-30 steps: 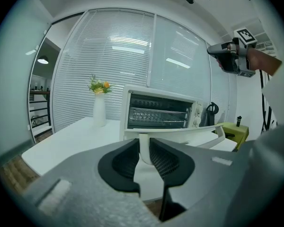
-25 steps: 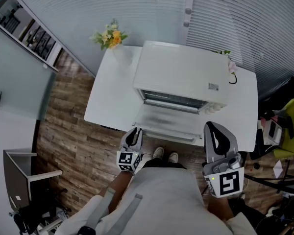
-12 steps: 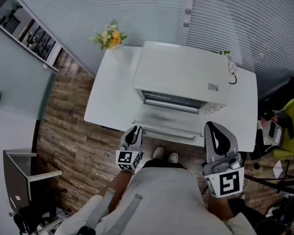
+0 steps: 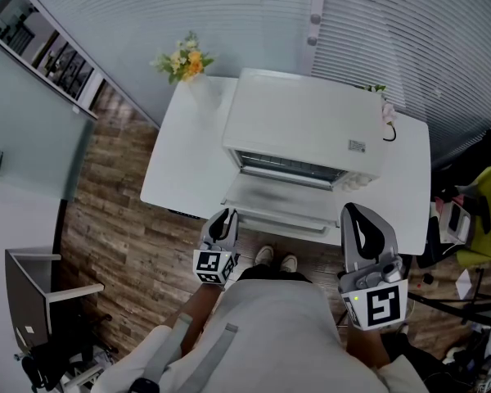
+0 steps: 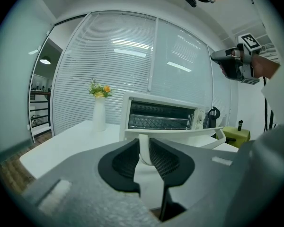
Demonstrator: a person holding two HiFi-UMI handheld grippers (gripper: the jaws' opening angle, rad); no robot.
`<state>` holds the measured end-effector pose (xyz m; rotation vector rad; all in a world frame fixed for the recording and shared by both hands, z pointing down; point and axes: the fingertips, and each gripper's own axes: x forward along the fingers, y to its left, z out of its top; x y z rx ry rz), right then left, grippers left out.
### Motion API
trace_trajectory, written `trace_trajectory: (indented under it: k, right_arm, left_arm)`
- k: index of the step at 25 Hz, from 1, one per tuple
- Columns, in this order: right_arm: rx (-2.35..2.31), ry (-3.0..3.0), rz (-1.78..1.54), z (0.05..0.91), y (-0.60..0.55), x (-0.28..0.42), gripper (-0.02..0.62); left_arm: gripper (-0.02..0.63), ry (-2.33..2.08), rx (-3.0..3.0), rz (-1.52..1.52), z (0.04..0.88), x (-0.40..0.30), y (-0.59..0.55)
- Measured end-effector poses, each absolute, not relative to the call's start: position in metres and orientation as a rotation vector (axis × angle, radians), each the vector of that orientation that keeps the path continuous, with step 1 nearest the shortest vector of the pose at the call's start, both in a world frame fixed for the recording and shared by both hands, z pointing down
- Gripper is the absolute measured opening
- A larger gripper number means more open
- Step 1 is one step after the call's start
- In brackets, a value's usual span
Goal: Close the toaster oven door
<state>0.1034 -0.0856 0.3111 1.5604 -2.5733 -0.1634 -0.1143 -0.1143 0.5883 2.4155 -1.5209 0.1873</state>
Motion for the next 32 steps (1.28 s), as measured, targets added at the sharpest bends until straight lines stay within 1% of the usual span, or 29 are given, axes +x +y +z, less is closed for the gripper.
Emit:
trace_trajectory:
  k: [32]
  right_arm:
    - [1.567, -2.575, -0.16, 0.311, -0.093, 0.107, 0.004]
  left_arm:
    - [0.078, -1.51, 2.441, 0.15, 0.563, -0.11, -0.139]
